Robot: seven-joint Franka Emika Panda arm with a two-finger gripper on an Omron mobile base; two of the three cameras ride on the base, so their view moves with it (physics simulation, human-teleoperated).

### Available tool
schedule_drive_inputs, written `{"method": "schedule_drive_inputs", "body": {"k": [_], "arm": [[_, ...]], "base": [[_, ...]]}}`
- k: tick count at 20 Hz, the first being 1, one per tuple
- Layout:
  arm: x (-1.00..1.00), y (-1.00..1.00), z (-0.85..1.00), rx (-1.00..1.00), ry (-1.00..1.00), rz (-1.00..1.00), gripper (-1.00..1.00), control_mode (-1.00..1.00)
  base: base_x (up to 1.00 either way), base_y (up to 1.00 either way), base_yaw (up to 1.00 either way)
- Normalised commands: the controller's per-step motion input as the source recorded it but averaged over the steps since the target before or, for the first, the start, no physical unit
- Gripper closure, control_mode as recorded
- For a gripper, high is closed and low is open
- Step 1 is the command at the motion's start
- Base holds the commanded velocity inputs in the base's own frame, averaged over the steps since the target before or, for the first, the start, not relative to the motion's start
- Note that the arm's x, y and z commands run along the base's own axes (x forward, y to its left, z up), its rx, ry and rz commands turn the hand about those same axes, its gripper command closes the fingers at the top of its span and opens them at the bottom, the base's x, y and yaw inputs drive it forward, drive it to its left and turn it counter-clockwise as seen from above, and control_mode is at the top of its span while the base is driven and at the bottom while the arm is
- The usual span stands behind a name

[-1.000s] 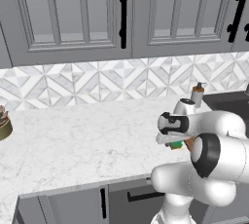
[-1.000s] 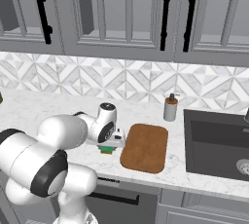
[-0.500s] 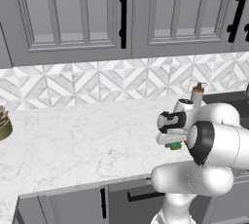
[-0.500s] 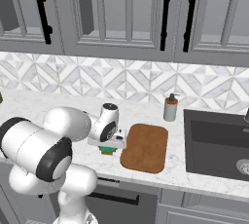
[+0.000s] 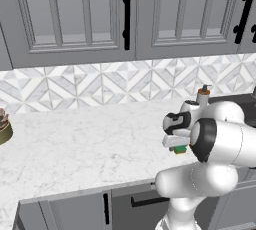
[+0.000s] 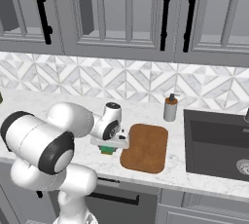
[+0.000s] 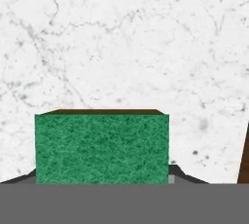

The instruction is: Pick up the sponge from the counter and clean the cutting board by briefly scrubbing or pressing down on the cutting board. Once finished, release the sponge.

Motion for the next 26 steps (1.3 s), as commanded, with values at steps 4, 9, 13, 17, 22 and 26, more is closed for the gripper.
{"method": "schedule_drive_inputs", "body": {"k": [4,9,13,17,22,26], "arm": [[0.0,0.0,0.01,0.01,0.01,0.0,-1.0,-1.0],[0.0,0.0,0.24,0.0,0.0,0.0,-1.0,-1.0],[0.0,0.0,0.28,0.0,0.0,0.0,-1.0,-1.0],[0.0,0.0,0.38,0.0,0.0,0.0,-1.0,-1.0],[-0.6,-0.04,0.7,0.0,0.0,0.0,-1.0,-1.0],[-0.69,-0.03,0.64,0.0,0.0,0.01,-1.0,-1.0]], "base": [[0.0,0.0,0.0],[0.0,0.0,0.0],[0.0,0.0,0.0],[0.0,0.0,0.0],[0.0,0.0,0.0],[0.0,0.0,0.0]]}}
